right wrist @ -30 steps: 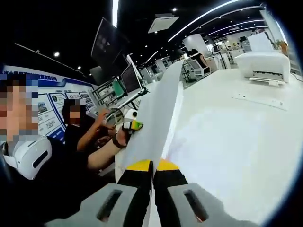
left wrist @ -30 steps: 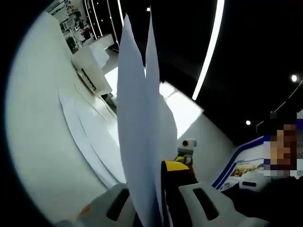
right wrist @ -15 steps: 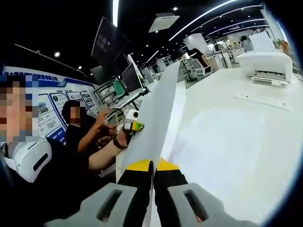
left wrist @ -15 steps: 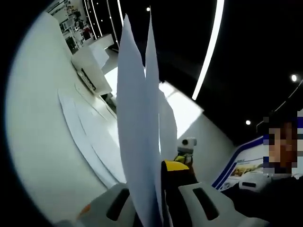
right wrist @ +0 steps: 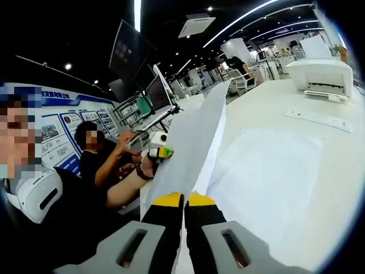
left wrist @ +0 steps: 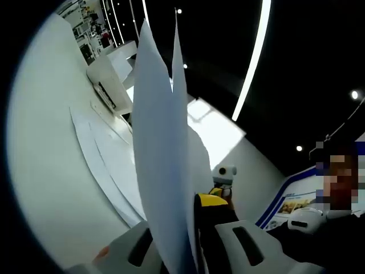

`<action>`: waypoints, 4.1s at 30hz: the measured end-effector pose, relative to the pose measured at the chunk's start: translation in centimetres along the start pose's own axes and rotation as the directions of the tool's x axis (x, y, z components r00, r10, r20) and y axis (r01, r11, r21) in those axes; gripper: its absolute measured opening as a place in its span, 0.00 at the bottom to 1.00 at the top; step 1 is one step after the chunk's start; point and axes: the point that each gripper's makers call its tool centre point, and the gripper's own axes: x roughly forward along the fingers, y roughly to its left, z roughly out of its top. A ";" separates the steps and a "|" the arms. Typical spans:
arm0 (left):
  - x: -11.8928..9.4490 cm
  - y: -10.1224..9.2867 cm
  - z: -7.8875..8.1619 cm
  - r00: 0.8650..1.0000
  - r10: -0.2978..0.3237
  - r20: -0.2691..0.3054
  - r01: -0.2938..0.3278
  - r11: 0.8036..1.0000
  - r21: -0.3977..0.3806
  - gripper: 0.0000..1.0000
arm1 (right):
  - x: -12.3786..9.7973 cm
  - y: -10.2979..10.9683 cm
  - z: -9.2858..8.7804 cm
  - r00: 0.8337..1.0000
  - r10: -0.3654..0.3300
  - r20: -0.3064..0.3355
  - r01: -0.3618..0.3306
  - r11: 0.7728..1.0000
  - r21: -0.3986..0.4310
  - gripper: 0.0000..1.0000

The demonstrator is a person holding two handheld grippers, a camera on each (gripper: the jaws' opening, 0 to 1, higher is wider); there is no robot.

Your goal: Organize the stack of printing papers by aligning and flattening the scattered papers on the table

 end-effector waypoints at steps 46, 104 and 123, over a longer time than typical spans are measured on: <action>0.0 -0.4 0.3 1.000 -0.028 0.015 0.028 0.999 -0.030 0.13 | -0.1 1.4 1.9 0.998 0.063 0.026 -0.062 0.998 -0.008 0.00; 0.0 -0.5 0.2 0.999 -0.034 0.009 0.034 0.999 -0.014 0.12 | 2.7 0.7 2.7 0.954 0.156 0.254 -0.239 0.908 0.343 0.00; 0.0 -0.4 0.2 0.999 -0.032 0.008 0.032 0.999 -0.010 0.12 | 4.9 -1.0 4.1 0.910 0.085 0.407 -0.282 0.845 0.454 0.00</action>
